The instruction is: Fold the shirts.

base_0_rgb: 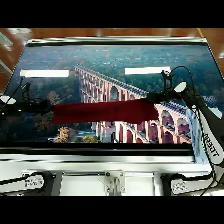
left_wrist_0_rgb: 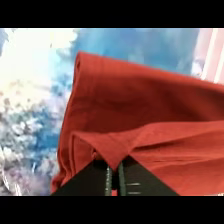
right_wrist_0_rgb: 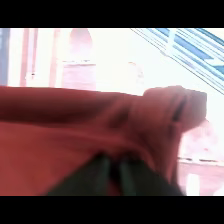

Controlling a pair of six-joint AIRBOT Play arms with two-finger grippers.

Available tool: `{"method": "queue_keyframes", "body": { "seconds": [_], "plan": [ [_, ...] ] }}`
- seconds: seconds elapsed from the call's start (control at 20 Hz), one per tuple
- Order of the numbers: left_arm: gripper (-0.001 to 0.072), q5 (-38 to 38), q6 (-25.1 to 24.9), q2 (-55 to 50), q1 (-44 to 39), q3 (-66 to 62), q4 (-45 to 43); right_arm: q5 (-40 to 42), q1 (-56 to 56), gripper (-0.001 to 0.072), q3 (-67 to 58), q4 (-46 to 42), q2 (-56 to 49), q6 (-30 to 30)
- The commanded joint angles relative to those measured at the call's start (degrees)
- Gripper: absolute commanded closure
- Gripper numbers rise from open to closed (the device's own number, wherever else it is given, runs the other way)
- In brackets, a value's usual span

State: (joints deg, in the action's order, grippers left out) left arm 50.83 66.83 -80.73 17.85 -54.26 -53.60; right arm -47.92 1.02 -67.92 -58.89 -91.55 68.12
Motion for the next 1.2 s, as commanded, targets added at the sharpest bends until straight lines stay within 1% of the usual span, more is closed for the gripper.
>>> {"method": "queue_keyframes", "body": {
  "seconds": [0.0,0.05,0.1,0.2,0.25,0.4,0.5,0.6,0.65,0.8,0.95,1.0,1.05,1.1,1.15],
  "plan": [
    [0.0350,4.3,-0.2,-1.6,-0.1,-0.6,-0.3,-0.6,-0.1,0.0136,-0.3,-0.2,-1.5,2.4],
    [0.0194,6.0,-0.2,-1.6,0.1,-1.6,-1.5,-1.4,0.5,0.0089,-0.3,-0.6,-0.9,2.4],
    [0.0111,8.0,-0.1,-1.6,0.6,-3.3,-3.6,-2.5,1.4,0.0089,-0.4,-1.1,0.0,2.4],
    [0.0102,11.5,0.0,-1.6,2.2,-7.5,-7.7,-6.2,4.6,0.0089,-0.6,-1.7,3.0,2.3],
    [0.0102,12.8,1.3,-1.6,3.0,-9.6,-8.9,-8.2,6.8,0.0088,-0.6,-1.7,4.2,2.3],
    [0.0104,14.4,6.3,-1.6,4.8,-14.3,-9.0,-17.7,13.7,0.0086,-0.6,-0.3,3.9,5.0],
    [0.0105,14.4,6.6,-1.3,4.5,-15.5,-8.9,-22.2,15.0,0.0086,-0.6,2.3,1.9,4.3],
    [0.0106,14.4,6.5,-1.2,4.0,-16.2,-7.2,-22.7,13.8,0.0078,-0.6,5.3,-0.2,2.2],
    [0.0105,14.7,6.5,-1.2,3.7,-16.4,-6.1,-21.9,12.9,0.0039,-0.6,6.3,-1.3,1.9],
    [0.0107,16.3,6.3,-1.2,2.6,-16.8,-3.1,-19.9,9.6,0.0039,-0.6,7.3,-5.5,1.9],
    [0.0108,17.6,5.8,-1.2,0.9,-16.8,-2.7,-18.9,6.9,0.0045,-0.6,9.2,-9.6,1.7],
    [0.0109,17.9,5.7,-1.2,0.3,-16.8,-2.7,-17.4,6.2,0.0068,-0.6,9.0,-10.2,1.7],
    [0.0108,18.3,5.6,-1.2,-0.3,-16.8,-2.6,-15.8,5.8,0.0228,-0.6,9.0,-10.4,1.7],
    [0.0109,18.3,5.6,-1.2,-0.8,-16.8,-2.6,-14.5,5.7,0.0454,-0.6,9.2,-10.3,2.3],
    [0.0113,18.3,5.7,-1.2,-1.3,-16.8,-2.6,-14.3,5.7,0.0621,-0.7,9.5,-10.2,3.2]
  ]
}}
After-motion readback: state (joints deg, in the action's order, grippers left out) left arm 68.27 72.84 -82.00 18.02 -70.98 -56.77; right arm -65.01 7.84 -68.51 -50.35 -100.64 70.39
